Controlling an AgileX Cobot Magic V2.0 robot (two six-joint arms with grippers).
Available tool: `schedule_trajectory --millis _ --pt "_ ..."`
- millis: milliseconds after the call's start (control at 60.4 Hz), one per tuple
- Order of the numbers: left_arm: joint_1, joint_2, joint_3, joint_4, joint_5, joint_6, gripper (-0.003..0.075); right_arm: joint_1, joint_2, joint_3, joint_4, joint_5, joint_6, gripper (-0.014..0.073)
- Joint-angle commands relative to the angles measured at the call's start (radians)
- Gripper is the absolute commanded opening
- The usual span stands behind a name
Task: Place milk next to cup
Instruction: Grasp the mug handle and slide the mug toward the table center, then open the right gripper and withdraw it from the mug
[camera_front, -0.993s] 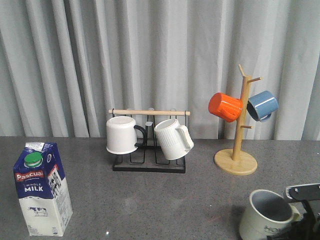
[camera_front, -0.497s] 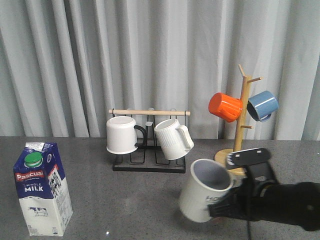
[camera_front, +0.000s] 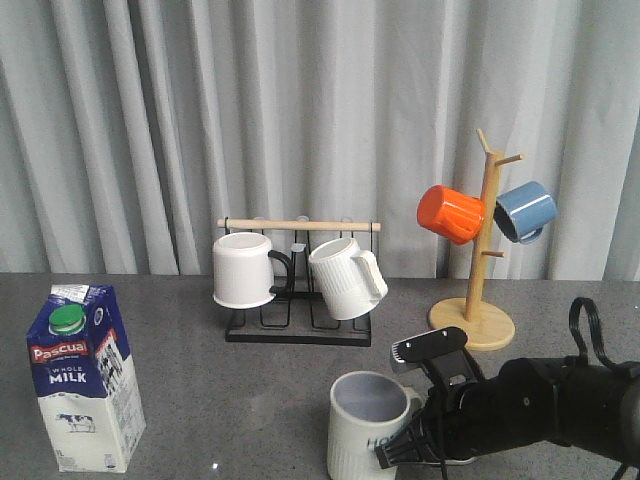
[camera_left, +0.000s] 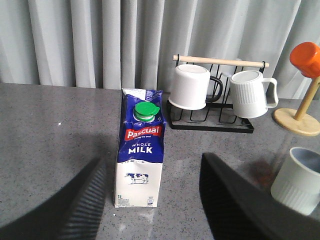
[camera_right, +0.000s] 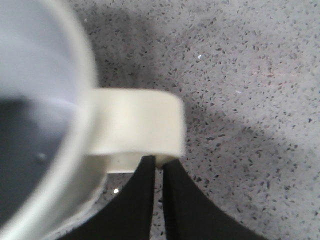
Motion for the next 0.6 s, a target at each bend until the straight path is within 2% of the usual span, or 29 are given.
schedule_trajectory --millis 0,298,381,579 --pt "0.000 0.011 -0.032 -0.009 -0.066 -0.002 0.0412 -0.005 -0.049 -0.033 -0.007 -0.026 0.001 0.0094" --pt "0.000 0.011 -0.032 -0.009 -0.066 -0.002 0.0412 -0.004 -0.071 -0.033 -0.007 0.054 0.001 0.0355" --pt "0.000 0.011 -0.032 -0.009 -0.066 -0.002 0.0412 -0.004 -0.102 -0.033 -0.007 0.089 0.001 0.0391" --pt "0.000 0.011 -0.032 -0.009 -0.066 -0.002 0.0412 -0.004 -0.229 -0.030 -0.007 0.237 0.004 0.0391"
